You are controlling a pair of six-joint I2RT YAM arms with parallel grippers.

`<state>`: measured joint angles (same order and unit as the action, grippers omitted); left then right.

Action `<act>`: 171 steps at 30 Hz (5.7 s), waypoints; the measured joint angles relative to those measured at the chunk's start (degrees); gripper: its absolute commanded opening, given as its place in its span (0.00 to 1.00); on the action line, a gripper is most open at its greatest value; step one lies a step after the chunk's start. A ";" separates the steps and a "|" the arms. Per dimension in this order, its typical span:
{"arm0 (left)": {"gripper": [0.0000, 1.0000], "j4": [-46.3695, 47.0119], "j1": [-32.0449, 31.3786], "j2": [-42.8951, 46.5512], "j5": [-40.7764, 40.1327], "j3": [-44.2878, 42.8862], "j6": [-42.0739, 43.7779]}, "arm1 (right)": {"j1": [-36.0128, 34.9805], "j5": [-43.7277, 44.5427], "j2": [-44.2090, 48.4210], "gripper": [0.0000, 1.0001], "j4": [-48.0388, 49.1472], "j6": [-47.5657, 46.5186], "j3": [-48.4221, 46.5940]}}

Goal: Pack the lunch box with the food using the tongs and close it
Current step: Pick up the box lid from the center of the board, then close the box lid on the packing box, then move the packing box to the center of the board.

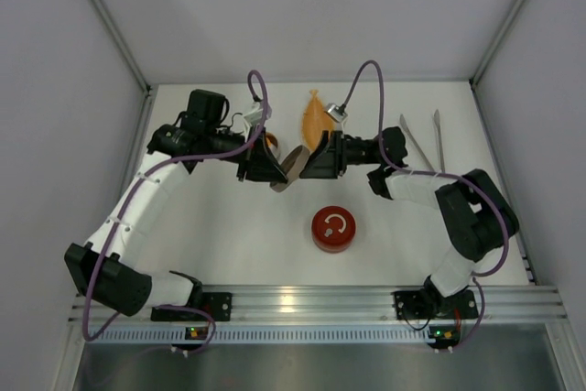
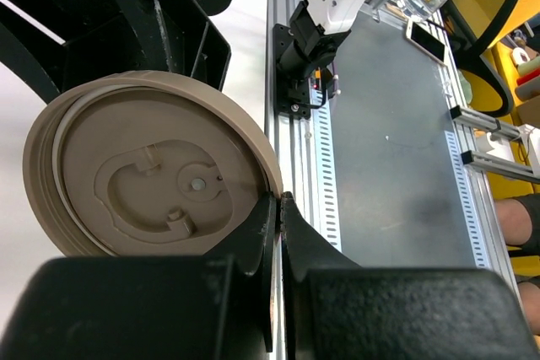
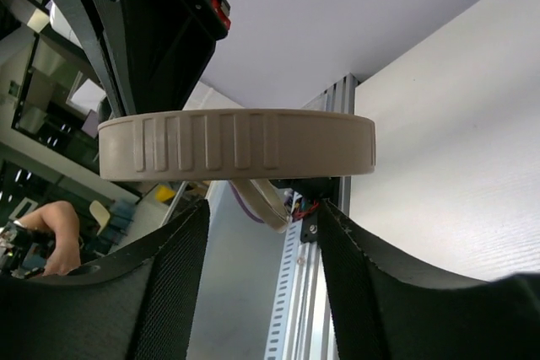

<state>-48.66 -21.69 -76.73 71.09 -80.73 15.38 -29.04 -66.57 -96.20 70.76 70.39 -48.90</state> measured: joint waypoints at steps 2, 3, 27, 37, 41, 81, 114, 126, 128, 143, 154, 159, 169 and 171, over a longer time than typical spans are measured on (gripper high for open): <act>0.00 0.24 -0.17 0.00 0.00 0.09 -0.33 | -0.11 -0.15 0.04 0.46 0.04 -0.50 -0.09; 0.00 0.33 -0.22 0.02 0.00 0.20 -0.48 | -0.13 -0.22 0.04 0.45 0.00 -0.74 -0.33; 0.80 5.55 2.78 3.69 -4.96 4.98 -7.19 | -1.53 9.73 9.84 0.00 -38.60 -23.67 -3.80; 0.98 12.68 9.86 14.67 -21.24 7.45 -3.10 | 2.91 29.11 15.04 0.00 -74.27 -26.58 -13.92; 0.96 12.83 4.48 18.45 -30.86 9.07 7.56 | 2.97 35.63 15.34 0.00 -81.79 -23.12 -16.06; 0.42 29.88 -36.22 -1.16 -77.46 17.18 31.65 | 4.00 27.43 14.84 0.00 -78.42 7.21 -6.19; 0.00 26.60 -33.90 -0.59 -80.32 18.05 26.62 | 5.11 26.62 15.45 0.99 -77.07 -0.42 -5.99; 0.00 24.96 -4.94 -0.76 -69.92 13.75 12.20 | 17.20 22.08 17.92 0.99 -78.05 -15.41 -15.93; 0.00 25.81 1.14 -3.30 -68.04 11.39 8.35 | 20.81 21.38 18.25 0.99 -78.27 -17.29 -17.62; 0.00 35.06 7.56 -22.12 -56.63 8.46 -8.72 | 30.25 17.86 18.91 0.99 -82.12 -22.01 -16.52; 0.00 42.05 6.95 -24.17 -58.21 9.01 -9.38 | 30.25 16.44 19.34 0.99 -81.26 -20.61 -14.86; 0.00 42.36 5.22 -24.17 -61.11 11.13 -8.76 | 30.25 15.96 19.34 0.99 -80.89 -19.63 -14.05; 0.00 42.64 2.51 -23.80 -65.59 13.42 -11.02 | 30.29 15.82 19.34 0.99 -80.56 -19.21 -13.64; 0.00 42.40 2.19 -23.50 -66.14 13.57 -13.86 | 30.29 15.82 19.34 1.00 -80.56 -19.23 -13.62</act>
<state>-6.26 -19.51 -100.22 4.95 -67.16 1.52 1.26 -50.74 -76.86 -9.80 51.16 -62.52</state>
